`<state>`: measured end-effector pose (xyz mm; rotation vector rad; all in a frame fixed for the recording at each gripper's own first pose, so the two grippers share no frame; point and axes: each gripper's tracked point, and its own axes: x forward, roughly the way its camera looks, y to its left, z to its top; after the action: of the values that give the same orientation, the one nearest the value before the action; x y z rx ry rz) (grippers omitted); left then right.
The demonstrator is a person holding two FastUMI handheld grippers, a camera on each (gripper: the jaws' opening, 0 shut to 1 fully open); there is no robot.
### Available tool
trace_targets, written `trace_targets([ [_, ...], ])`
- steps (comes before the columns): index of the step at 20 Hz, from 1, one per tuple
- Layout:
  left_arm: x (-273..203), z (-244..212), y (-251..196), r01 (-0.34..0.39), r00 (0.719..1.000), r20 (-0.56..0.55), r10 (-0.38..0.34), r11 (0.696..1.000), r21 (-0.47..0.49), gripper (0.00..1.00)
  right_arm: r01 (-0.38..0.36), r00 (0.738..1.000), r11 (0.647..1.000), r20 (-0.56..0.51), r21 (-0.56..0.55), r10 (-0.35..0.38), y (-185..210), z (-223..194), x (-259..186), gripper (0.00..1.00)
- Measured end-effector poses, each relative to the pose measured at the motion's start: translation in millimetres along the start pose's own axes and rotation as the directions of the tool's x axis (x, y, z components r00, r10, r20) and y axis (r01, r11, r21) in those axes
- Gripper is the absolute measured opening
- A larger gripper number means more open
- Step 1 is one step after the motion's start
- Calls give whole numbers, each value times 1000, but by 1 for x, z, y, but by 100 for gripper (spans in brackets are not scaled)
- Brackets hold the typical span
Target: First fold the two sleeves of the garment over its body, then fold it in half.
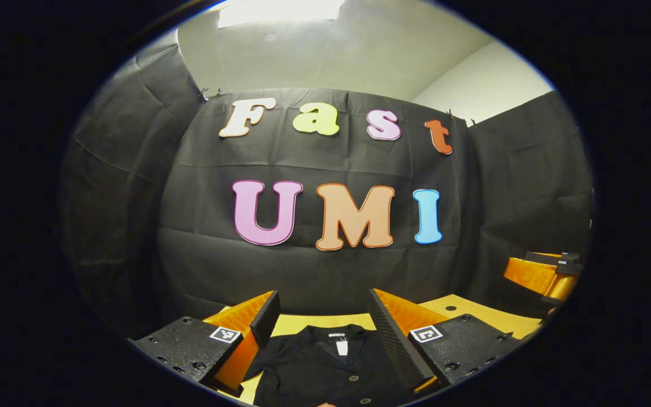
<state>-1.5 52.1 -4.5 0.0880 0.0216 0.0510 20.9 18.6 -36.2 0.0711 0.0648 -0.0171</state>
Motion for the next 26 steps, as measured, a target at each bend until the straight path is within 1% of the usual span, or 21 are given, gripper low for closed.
trace_targets([
  [1,0,-2,4,3,1000,-5,-3,1000,-1,93,8,1000,1000,-1,-4,-8,2,-1,2,98],
  [4,0,-8,11,25,1000,-19,-25,1000,7,92,26,1000,999,0,-22,-26,9,-5,4,97],
  [5,1,-7,12,30,999,-16,-30,1000,7,92,28,1000,999,2,-30,-28,12,-4,5,94],
  [6,3,-9,15,27,999,-22,-27,1000,6,92,31,1000,999,2,-36,-31,12,-5,5,94],
  [8,4,-12,18,14,1000,-27,-15,1000,-10,92,17,1000,999,0,-38,-17,16,-5,8,99],
  [9,6,-9,19,6,1000,-19,-7,1000,-21,93,11,1000,999,5,-41,-11,16,-2,11,97],
  [12,9,-9,20,-25,1000,-17,24,999,-34,92,-10,1000,999,9,-45,10,14,2,20,99],
  [13,10,-8,18,-28,999,-16,27,999,-32,92,-14,1000,999,13,-43,14,13,4,22,95],
  [17,13,-7,18,-47,999,-18,46,999,-21,93,-19,1000,999,23,-43,20,7,6,30,95],
  [18,13,-7,18,-49,999,-19,49,999,-17,93,-23,1000,999,19,-40,23,6,4,31,97],
  [19,13,-8,17,-50,999,-22,49,999,-13,92,-22,1000,999,15,-38,23,4,3,32,94],
  [20,13,-9,16,-52,998,-25,51,999,-11,93,-22,1000,999,11,-38,23,2,1,33,97],
  [21,14,-9,16,-52,998,-28,52,999,-9,92,-23,1000,999,8,-40,23,1,0,34,94],
  [24,14,-13,14,-53,998,-36,53,999,-7,92,-21,1000,999,-2,-46,21,-5,-3,34,95],
  [25,15,-12,12,-52,998,-37,52,999,-6,92,-18,1000,999,-2,-48,18,-8,-2,34,97],
  [26,16,-13,11,-53,998,-40,53,999,-5,93,-18,1000,999,-3,-51,18,-12,-1,34,95],
])
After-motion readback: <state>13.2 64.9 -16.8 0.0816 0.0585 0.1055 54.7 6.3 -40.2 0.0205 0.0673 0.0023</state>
